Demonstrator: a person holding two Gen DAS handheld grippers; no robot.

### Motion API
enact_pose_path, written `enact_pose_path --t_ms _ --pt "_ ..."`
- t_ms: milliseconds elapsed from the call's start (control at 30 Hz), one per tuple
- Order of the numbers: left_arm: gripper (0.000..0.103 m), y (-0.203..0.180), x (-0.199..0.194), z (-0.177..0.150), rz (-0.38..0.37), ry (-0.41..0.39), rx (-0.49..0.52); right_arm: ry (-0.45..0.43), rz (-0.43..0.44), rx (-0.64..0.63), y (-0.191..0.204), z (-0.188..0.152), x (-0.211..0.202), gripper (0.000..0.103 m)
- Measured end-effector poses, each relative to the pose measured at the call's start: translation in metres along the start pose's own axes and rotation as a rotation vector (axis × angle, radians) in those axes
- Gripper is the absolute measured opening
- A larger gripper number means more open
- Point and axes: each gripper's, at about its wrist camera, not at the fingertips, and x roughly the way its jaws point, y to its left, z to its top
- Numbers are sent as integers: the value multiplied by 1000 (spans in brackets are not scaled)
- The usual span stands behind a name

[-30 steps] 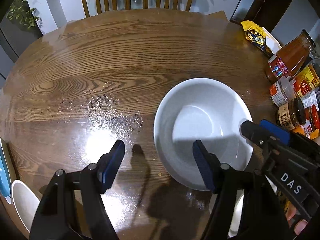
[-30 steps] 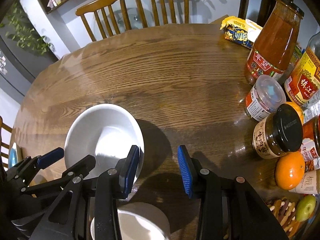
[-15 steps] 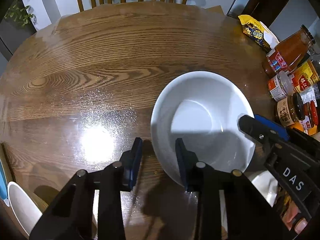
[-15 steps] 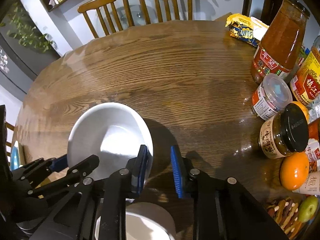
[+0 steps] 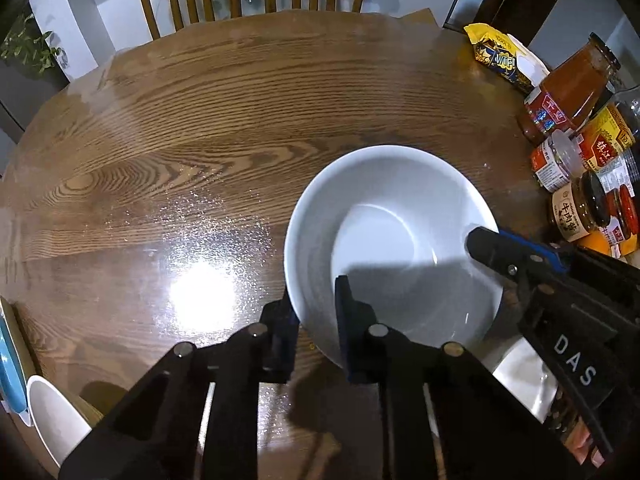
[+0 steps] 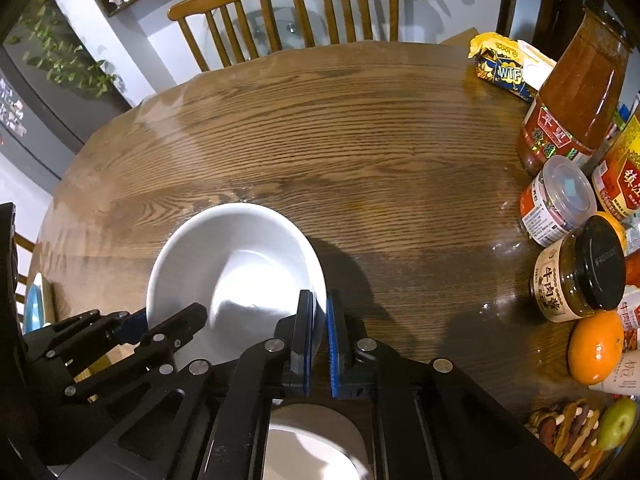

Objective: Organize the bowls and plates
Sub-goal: 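Lift the medium white bowl with both grippers over the large white bowl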

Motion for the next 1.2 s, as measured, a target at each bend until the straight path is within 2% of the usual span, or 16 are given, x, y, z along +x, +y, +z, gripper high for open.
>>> enact_pose_path --t_ms 733,1200 --pt "16 12 -57 -18 12 -93 30 -82 10 -29 26 -9 -49 7" --pt "16 57 -96 -56 42 -139 11 -137 40 -100 86 -35 -82 7"
